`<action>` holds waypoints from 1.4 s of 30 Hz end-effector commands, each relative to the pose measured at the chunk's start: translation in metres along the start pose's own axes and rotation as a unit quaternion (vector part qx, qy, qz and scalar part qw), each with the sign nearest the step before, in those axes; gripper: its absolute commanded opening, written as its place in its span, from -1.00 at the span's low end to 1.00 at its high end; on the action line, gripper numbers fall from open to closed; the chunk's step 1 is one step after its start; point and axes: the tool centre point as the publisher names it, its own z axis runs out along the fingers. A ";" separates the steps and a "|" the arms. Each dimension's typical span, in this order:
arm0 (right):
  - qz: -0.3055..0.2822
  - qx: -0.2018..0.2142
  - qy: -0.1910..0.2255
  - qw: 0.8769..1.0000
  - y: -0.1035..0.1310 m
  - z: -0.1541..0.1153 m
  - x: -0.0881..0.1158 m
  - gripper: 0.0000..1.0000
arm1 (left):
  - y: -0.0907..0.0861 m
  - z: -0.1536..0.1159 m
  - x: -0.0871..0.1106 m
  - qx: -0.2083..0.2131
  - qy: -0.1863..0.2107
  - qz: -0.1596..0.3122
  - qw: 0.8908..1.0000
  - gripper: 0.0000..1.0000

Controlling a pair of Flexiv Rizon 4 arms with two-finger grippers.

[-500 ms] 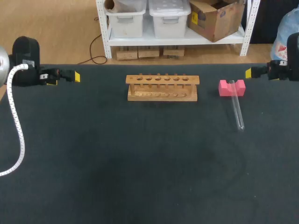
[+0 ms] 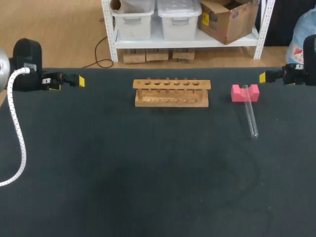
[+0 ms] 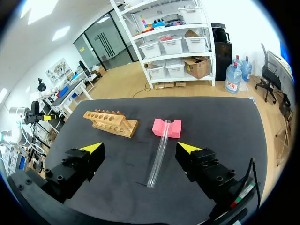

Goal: Grasp the test tube, adjust it, and insert it.

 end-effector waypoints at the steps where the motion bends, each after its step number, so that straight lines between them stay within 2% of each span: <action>1: 0.000 0.000 0.000 1.000 0.000 0.000 0.000 1.00 | -0.001 0.000 -0.001 -0.004 0.003 -0.001 1.000 1.00; 20: 0.000 0.000 0.000 1.000 0.000 0.000 0.000 1.00 | -0.001 0.000 -0.001 -0.004 0.003 -0.001 1.000 1.00; 23: 0.000 0.000 0.000 1.000 0.000 0.000 0.000 1.00 | 0.006 -0.001 -0.012 0.012 -0.016 0.048 0.999 1.00; 25: 0.000 0.000 0.000 1.000 0.000 0.000 0.000 1.00 | 0.013 -0.004 -0.021 0.042 -0.040 0.094 0.994 1.00; 29: 0.000 0.000 0.000 1.000 0.000 0.000 0.000 1.00 | 0.021 -0.012 -0.033 0.093 -0.068 0.169 0.979 1.00; 35: 0.000 0.000 0.000 1.000 0.000 0.000 0.000 1.00 | 0.028 -0.019 -0.035 0.194 -0.115 0.264 0.938 1.00; 42: 0.000 0.000 0.000 1.000 0.000 0.000 0.000 1.00 | 0.023 -0.015 -0.031 0.259 -0.164 0.341 0.889 1.00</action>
